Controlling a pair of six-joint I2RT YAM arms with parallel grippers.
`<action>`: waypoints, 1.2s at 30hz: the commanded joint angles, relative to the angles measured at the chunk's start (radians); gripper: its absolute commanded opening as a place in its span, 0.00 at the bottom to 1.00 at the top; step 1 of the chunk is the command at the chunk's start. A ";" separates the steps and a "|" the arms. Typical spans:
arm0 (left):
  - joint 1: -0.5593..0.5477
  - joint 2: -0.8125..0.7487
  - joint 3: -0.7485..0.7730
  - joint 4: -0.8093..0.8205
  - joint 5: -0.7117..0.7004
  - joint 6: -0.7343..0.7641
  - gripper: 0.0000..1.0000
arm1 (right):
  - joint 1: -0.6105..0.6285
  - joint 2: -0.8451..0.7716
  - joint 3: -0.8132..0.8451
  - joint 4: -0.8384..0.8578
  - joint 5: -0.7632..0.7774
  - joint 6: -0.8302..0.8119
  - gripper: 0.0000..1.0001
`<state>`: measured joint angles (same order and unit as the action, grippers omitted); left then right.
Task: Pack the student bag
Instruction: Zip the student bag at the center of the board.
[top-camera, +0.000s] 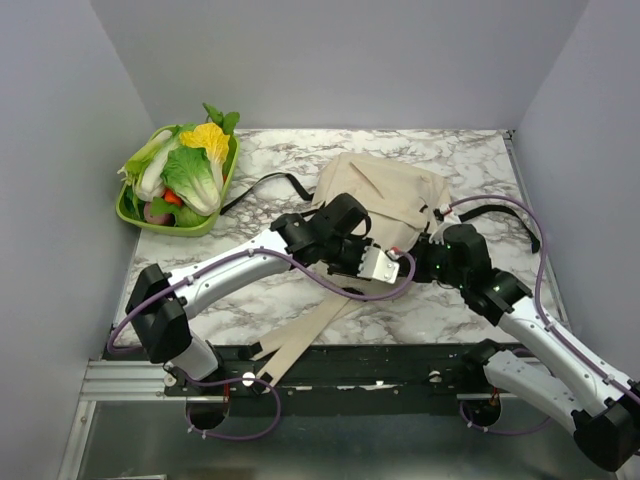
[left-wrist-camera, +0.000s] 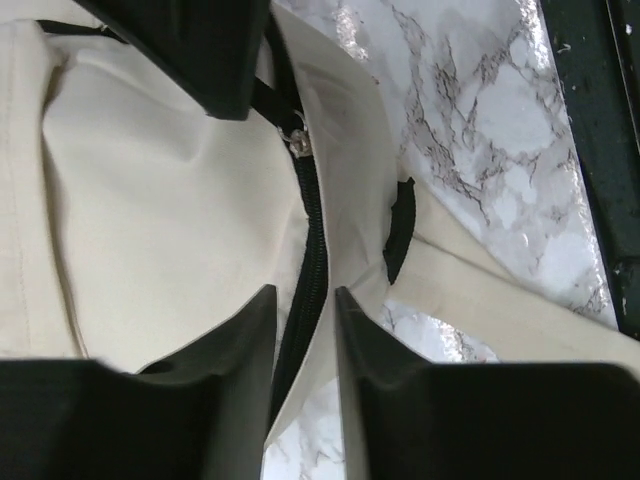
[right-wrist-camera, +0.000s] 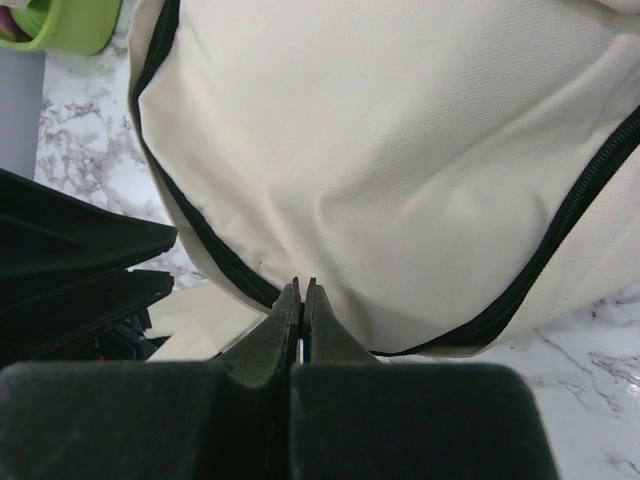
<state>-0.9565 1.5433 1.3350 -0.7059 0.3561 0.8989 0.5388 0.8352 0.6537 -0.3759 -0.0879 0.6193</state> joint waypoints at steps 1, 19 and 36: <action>-0.001 0.034 0.047 -0.047 0.030 -0.118 0.42 | 0.023 -0.031 -0.020 0.051 -0.001 -0.016 0.01; -0.045 0.172 0.145 -0.020 0.145 -0.172 0.35 | 0.052 -0.076 -0.101 0.052 -0.032 -0.032 0.01; -0.094 0.144 0.061 0.005 0.055 -0.164 0.19 | 0.053 -0.074 -0.081 0.045 -0.009 -0.056 0.01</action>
<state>-1.0451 1.7096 1.4307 -0.7200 0.4633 0.7277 0.5835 0.7650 0.5625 -0.3378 -0.1127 0.5819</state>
